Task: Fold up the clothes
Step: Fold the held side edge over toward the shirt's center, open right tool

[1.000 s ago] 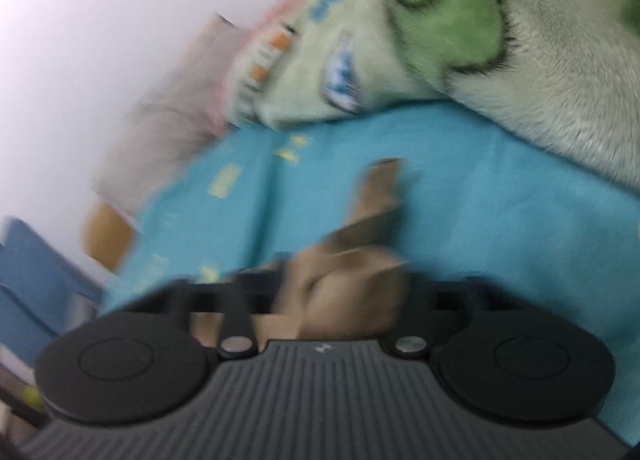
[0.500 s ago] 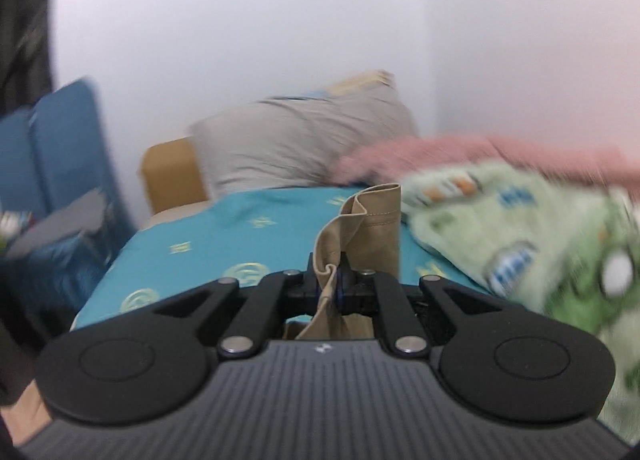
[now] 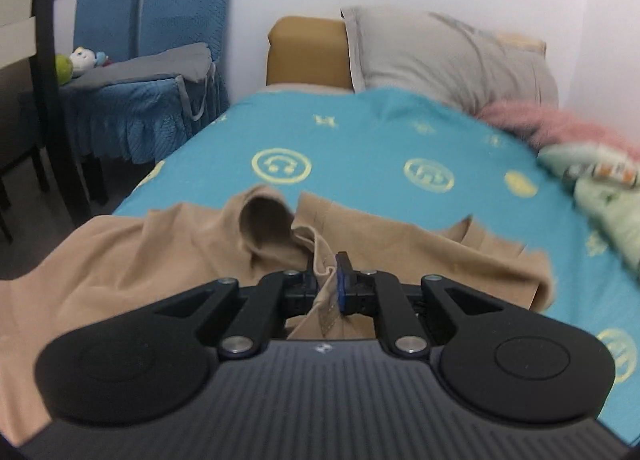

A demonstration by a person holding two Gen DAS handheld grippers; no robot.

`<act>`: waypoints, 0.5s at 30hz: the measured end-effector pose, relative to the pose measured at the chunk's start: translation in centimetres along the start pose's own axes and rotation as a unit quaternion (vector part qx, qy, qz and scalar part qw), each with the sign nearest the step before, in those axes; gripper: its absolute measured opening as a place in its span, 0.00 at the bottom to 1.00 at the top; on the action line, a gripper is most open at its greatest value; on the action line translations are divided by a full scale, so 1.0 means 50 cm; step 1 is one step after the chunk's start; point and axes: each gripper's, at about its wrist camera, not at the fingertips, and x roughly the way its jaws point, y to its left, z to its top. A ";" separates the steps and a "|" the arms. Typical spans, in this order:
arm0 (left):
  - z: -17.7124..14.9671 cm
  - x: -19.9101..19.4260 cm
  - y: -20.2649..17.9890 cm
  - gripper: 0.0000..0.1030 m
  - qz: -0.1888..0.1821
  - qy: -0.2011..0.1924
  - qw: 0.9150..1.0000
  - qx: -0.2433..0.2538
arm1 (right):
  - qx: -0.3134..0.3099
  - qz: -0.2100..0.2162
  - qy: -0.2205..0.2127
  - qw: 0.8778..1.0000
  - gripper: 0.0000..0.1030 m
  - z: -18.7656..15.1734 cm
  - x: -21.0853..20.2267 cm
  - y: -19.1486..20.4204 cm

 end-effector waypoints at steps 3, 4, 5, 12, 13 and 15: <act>0.000 0.016 0.002 0.97 -0.011 0.012 1.000 -0.007 | 0.024 0.018 0.014 0.999 0.36 0.001 0.003 -0.008; -0.002 0.015 -0.003 0.97 -0.012 0.011 1.000 -0.001 | 0.028 0.029 0.014 0.999 0.69 0.005 -0.008 -0.015; -0.004 0.014 -0.009 0.97 -0.013 0.010 1.000 0.005 | 0.036 0.043 0.008 0.998 0.83 0.009 -0.026 -0.023; -0.025 -0.024 -0.039 0.97 -0.028 -0.004 0.999 0.029 | 0.095 0.093 -0.027 0.991 0.91 0.007 -0.285 -0.085; -0.029 -0.032 -0.044 0.97 -0.031 -0.005 0.999 0.032 | 0.099 0.094 -0.030 0.990 0.91 -0.001 -0.331 -0.094; -0.037 -0.048 -0.056 0.97 -0.036 -0.006 0.999 0.038 | 0.108 0.101 -0.030 0.989 0.91 -0.033 -0.424 -0.113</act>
